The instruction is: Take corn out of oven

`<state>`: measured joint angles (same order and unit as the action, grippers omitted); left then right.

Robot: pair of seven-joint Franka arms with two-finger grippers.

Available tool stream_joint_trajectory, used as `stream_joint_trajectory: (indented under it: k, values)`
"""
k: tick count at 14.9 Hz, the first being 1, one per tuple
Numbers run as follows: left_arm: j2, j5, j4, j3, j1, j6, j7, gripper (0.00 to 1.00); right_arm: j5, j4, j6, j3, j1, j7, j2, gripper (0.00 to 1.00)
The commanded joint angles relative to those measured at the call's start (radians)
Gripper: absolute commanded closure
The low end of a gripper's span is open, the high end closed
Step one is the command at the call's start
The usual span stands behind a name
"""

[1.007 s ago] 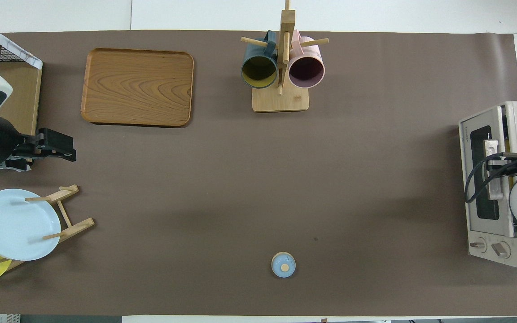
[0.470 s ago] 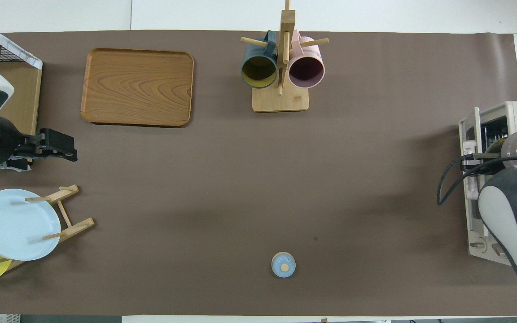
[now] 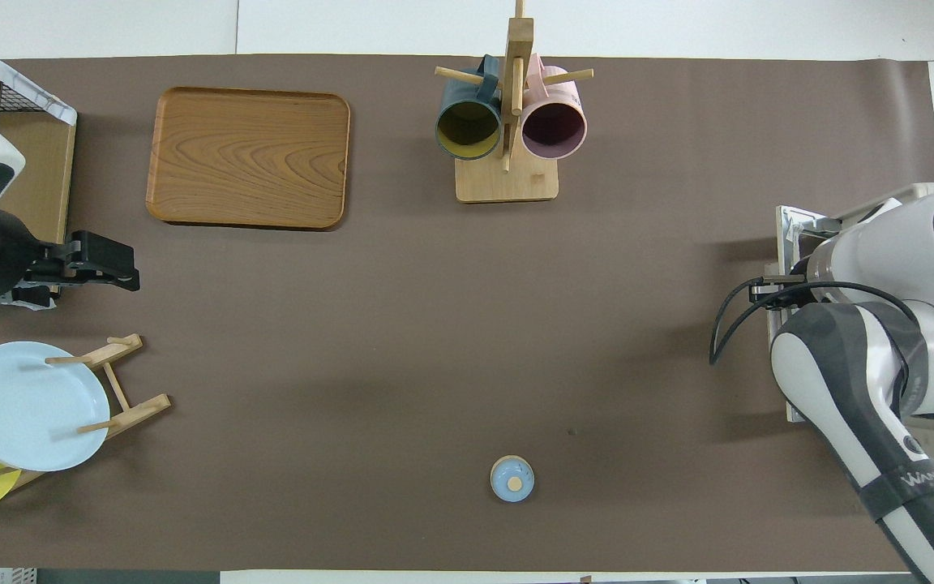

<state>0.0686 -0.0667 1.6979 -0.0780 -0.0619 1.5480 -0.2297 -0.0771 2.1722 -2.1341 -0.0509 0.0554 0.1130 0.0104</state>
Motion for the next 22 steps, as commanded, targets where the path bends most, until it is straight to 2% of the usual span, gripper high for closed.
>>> stream_joint_trajectory:
  k: [1,4,11,13,15,16,17,18,20,22]
  values:
    - [0.028,-0.004,0.036,-0.003,0.005,0.024,-0.01,0.0,-0.013,-0.002,-0.07,-0.01,0.006,0.022,0.039,1.0]
    - [0.028,-0.004,0.036,-0.003,0.004,0.024,-0.01,0.0,-0.013,0.032,-0.142,-0.01,0.038,0.085,0.063,1.0]
    - [0.026,-0.004,0.034,-0.003,0.004,0.026,-0.01,0.0,-0.013,0.035,-0.165,-0.01,0.038,0.088,0.102,1.0]
    - [0.026,-0.004,0.034,-0.003,0.004,0.027,-0.01,0.0,-0.013,0.023,-0.136,-0.009,0.038,0.086,0.102,1.0]
    - [0.028,-0.004,0.034,-0.003,0.004,0.03,-0.01,0.0,-0.012,-0.02,-0.043,-0.009,0.038,0.086,0.092,1.0]
    - [0.028,-0.004,0.034,-0.003,0.004,0.031,-0.01,0.0,-0.013,-0.049,0.009,-0.009,0.041,0.085,0.086,0.95]
    - [0.026,-0.004,0.034,-0.003,0.004,0.031,-0.01,0.0,-0.012,-0.075,0.054,-0.009,0.041,0.082,0.08,0.66]
    - [0.028,-0.004,0.034,-0.003,0.004,0.031,-0.01,0.0,-0.013,-0.09,0.095,-0.009,0.041,0.088,0.06,0.56]
    - [0.026,-0.004,0.034,-0.003,0.004,0.031,-0.01,0.0,-0.029,-0.123,0.169,-0.01,0.041,0.074,0.048,0.56]
    - [0.026,-0.004,0.034,-0.003,0.004,0.032,-0.01,0.0,-0.03,-0.121,0.18,-0.012,0.028,0.062,0.042,0.58]
